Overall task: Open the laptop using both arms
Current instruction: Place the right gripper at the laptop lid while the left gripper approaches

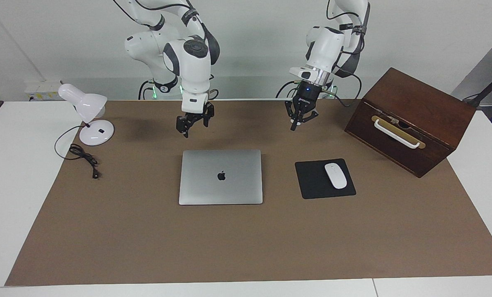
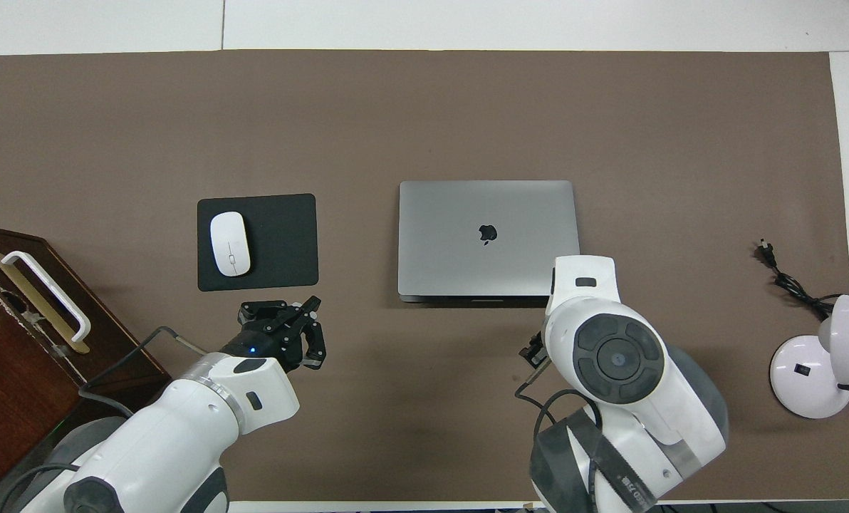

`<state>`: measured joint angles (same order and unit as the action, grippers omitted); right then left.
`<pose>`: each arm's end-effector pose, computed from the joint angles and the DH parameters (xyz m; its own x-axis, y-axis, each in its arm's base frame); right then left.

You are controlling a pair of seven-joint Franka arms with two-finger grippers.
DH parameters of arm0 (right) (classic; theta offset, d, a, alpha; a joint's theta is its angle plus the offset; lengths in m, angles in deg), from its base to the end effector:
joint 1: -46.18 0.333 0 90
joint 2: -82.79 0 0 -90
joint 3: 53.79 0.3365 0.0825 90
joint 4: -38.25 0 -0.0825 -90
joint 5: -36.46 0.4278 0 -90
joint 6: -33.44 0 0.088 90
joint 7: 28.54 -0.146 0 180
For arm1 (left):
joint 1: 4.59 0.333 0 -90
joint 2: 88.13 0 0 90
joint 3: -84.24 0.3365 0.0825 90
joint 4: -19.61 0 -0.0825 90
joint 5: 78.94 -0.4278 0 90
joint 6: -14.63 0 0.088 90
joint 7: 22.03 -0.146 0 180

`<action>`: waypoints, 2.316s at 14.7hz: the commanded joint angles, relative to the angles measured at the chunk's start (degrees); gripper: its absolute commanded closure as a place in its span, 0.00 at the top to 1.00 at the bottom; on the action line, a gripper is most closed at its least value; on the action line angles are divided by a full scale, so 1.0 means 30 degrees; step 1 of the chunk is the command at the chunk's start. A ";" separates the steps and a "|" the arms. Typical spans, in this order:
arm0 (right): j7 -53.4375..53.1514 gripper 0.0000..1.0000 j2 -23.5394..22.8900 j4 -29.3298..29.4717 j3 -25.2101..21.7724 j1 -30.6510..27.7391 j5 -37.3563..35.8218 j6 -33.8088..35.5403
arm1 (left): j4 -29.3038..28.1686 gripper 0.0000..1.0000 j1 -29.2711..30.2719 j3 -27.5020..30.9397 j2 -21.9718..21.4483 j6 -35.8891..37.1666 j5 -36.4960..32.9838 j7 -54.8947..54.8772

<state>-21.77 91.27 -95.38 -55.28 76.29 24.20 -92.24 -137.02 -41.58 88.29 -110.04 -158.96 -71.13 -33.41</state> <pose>0.4628 0.2364 0.3551 0.7380 0.6745 -0.0212 0.6676 -0.7252 0.1685 0.4013 -0.2501 0.3740 0.6238 -0.4644 0.6286 -0.5961 -0.8029 -0.0015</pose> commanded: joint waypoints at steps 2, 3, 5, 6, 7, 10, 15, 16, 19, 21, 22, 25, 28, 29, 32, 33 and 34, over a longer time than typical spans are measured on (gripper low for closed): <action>0.0116 1.00 0.0074 -0.1333 -0.0088 0.0565 -0.2615 -0.1931 | -0.0378 0.00 -0.1465 0.0259 0.2431 -0.3855 0.0356 -0.0336; 0.0087 1.00 0.0043 -0.1421 -0.0088 0.0596 -0.3204 -0.2223 | -0.0378 0.00 -0.1758 0.0259 0.3046 -0.4590 0.0356 -0.0336; 0.0057 1.00 0.0043 -0.1742 -0.0088 0.0538 -0.3356 -0.2809 | -0.0378 0.00 -0.2257 0.0259 0.4014 -0.6026 0.0356 -0.0336; 0.0057 1.00 0.0014 -0.1889 -0.0088 0.0567 -0.3356 -0.2986 | -0.0407 0.00 -0.2549 0.0259 0.4309 -0.6555 0.0356 -0.0336; 0.0028 1.00 -0.0074 -0.2122 -0.0088 0.0567 -0.3356 -0.3249 | -0.0697 0.00 -0.2842 0.0259 0.4602 -0.7314 0.0356 -0.0307; -0.0031 1.00 -0.0541 -0.2476 -0.0088 0.0509 -0.3385 -0.4771 | -0.1722 0.00 -0.3544 0.0259 0.4897 -0.8608 0.0356 -0.0045; -0.1200 1.00 -0.1362 -0.2476 -0.0088 0.0626 -0.3942 -0.5624 | -0.1901 0.00 -0.4983 0.0230 0.5658 -0.8991 0.0356 0.4173; -0.1435 1.00 -0.1712 -0.2476 -0.0088 0.0655 -0.4000 -0.6089 | -0.1872 0.00 -0.5100 0.0230 0.5689 -0.8992 0.0356 0.4408; -0.1730 1.00 -0.2008 -0.2476 -0.0088 0.0684 -0.4469 -0.6416 | -0.1814 0.00 -0.5716 0.0259 0.6330 -0.9021 0.0356 0.5552; -0.1730 1.00 -0.2008 -0.2476 -0.0088 0.0685 -0.4528 -0.6415 | -0.1552 0.00 -0.5774 0.0230 0.7150 -0.9050 0.0530 0.5582; -0.1730 1.00 -0.2037 -0.2476 -0.0088 0.0685 -0.4731 -0.6474 | -0.1144 0.00 -0.5775 0.0230 0.7415 -0.9050 0.0763 0.5582; -0.1730 1.00 -0.2096 -0.2418 -0.0088 0.0626 -0.6193 -0.6592 | 0.0000 0.00 -0.5862 0.0230 0.8440 -0.9050 0.0854 0.5670; -0.1759 1.00 -0.2154 -0.2417 -0.0088 0.0539 -0.7046 -0.7114 | 0.0878 0.00 -0.5658 0.0259 0.9026 -0.9021 0.0824 0.5670; -0.1788 1.00 -0.2271 -0.2418 -0.0088 0.0480 -0.7076 -0.7380 | 0.1172 0.00 -0.5599 0.0259 0.9232 -0.9021 0.0766 0.5670; -0.2110 1.00 -0.2506 -0.2359 -0.0088 0.0480 -0.7309 -0.7908 | 0.2403 0.00 -0.5482 0.0288 1.0403 -0.9021 0.0737 0.5670; -0.2140 1.00 -0.2622 -0.2359 -0.0088 0.0393 -0.7572 -0.7997 | 0.2579 0.00 -0.5221 0.0289 1.0551 -0.9021 0.0679 0.5670; -0.2140 1.00 -0.2623 -0.2388 -0.0088 0.0363 -0.7691 -0.7998 | 0.2639 0.00 -0.5044 0.0289 1.0639 -0.9021 0.0562 0.5670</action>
<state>-26.02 84.07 -102.38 -55.47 78.04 3.69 -114.49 -131.07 -57.41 88.96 -80.71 -184.62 -70.06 -16.51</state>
